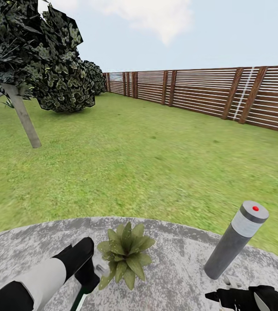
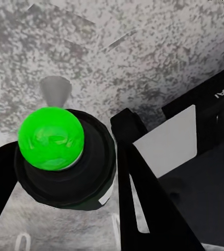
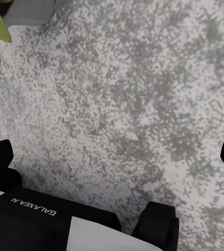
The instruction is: Pick up the pesticide atomizer in the garden and spray insectifuge to fully cover both potted plants in the garden.
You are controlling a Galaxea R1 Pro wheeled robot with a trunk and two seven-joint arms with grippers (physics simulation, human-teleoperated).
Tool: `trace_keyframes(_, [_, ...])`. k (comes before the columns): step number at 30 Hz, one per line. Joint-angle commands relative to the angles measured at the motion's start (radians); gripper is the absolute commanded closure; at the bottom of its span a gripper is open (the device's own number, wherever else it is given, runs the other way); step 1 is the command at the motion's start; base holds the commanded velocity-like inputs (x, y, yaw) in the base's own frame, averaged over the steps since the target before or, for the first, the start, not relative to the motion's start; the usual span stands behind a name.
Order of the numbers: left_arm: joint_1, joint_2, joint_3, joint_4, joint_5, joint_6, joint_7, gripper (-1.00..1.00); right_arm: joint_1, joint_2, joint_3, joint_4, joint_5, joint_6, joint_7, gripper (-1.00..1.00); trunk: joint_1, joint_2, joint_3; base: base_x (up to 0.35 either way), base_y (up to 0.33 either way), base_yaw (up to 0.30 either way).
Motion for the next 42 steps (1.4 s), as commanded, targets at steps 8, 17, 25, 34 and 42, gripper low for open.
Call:
trace_keyframes(8, [0.002,0.003,0.005,-0.008,-0.012,-0.045,-0.012,1.0,0.0,0.0,-0.008,-0.001,0.001,0.01,0.003,-1.0,0.0,0.0,-0.001,0.0,0.0,0.0])
trace_keyframes(17, [0.002,0.002,0.008,-0.066,-0.01,-0.043,-0.013,1.0,0.0,0.0,-0.008,-0.001,0.001,0.01,0.003,-1.0,0.0,0.0,-0.001,-0.009,-0.012,0.0])
trace_keyframes(25, [0.002,0.0,0.008,-0.068,-0.01,-0.044,-0.013,1.0,0.0,0.001,-0.008,-0.001,0.001,0.01,0.003,-1.0,0.0,0.0,-0.004,-0.2,-0.213,0.051])
trace_keyframes(34, [0.001,0.0,0.01,-0.144,-0.009,-0.04,-0.014,1.0,0.0,0.001,-0.008,-0.001,0.001,0.01,0.003,-1.0,0.0,0.0,-0.013,0.006,-0.229,0.184])
trace_keyframes(42, [-0.004,-0.047,0.011,-0.158,-0.007,0.015,-0.015,1.0,0.0,0.001,-0.008,-0.001,0.001,0.009,0.003,-1.0,0.0,0.0,-0.014,0.014,-0.022,0.037])
